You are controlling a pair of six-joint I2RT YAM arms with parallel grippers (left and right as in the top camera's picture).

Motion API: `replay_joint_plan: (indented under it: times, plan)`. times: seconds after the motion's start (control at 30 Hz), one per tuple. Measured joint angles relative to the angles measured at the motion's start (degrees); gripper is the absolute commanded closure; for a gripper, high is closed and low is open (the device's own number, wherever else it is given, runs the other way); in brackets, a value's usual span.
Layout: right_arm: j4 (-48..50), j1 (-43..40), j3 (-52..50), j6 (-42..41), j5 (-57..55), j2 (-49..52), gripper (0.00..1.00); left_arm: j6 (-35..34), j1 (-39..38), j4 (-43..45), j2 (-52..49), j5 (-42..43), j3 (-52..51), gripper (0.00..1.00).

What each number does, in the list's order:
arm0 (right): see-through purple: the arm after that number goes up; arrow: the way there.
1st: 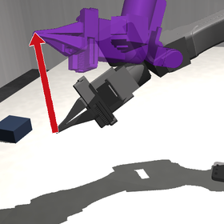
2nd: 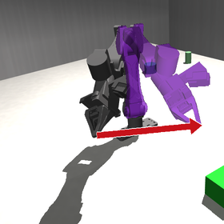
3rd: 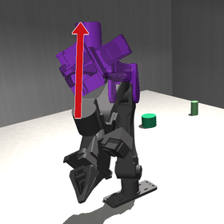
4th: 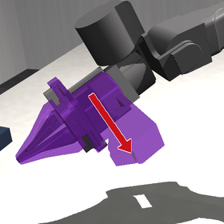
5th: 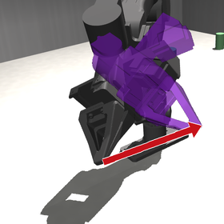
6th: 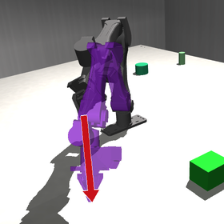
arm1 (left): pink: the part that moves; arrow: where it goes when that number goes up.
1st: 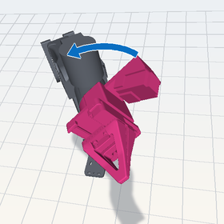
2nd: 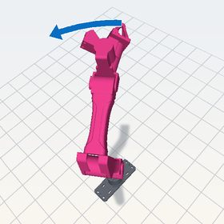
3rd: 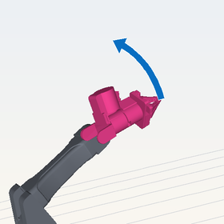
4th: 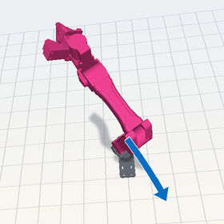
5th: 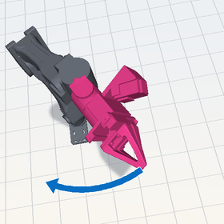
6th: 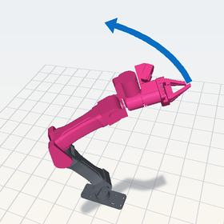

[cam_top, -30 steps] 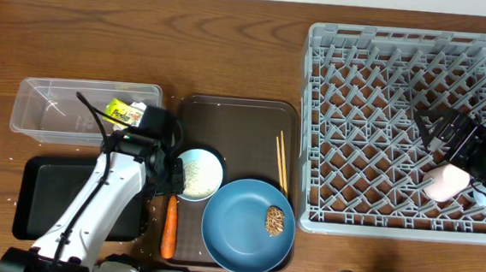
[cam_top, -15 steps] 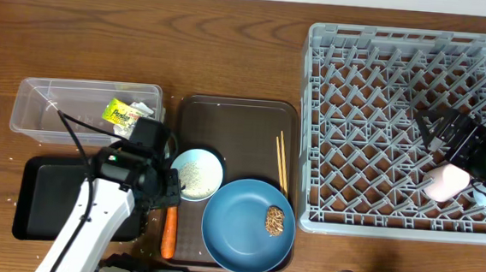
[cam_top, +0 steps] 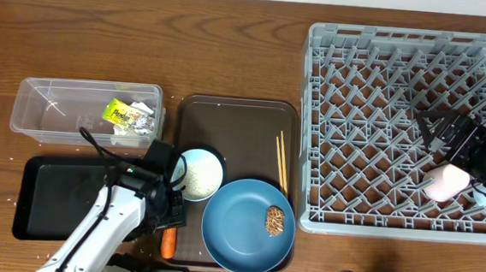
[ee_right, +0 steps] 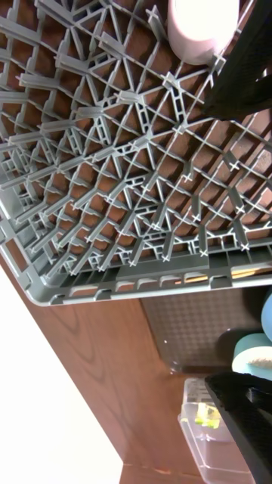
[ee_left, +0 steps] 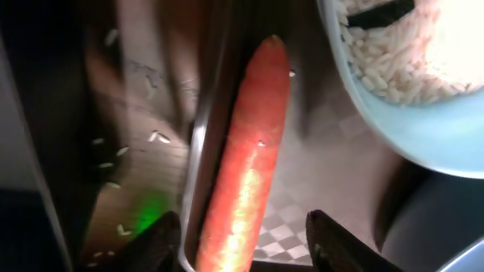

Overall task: Sort waste into correct bins and load items into the dishwasher rack
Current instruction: 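Grasp the orange carrot with the left gripper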

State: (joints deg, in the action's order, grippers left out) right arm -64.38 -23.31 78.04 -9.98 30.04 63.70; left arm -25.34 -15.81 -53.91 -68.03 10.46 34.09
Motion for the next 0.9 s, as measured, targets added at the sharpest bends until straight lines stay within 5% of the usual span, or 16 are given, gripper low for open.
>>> replay_joint_plan:
  times: [0.4, 0.9]
  plan:
    - [0.0, 0.0, 0.0, 0.0, -0.1, 0.0, 0.01, -0.6, 0.0, 3.3, 0.0, 5.2, -3.6, 0.42]
    - [-0.1, 0.0, 0.0, 0.0, -0.1, 0.0, 0.01, -5.7, 0.0, 5.6, -7.7, 6.3, -4.3, 0.63]
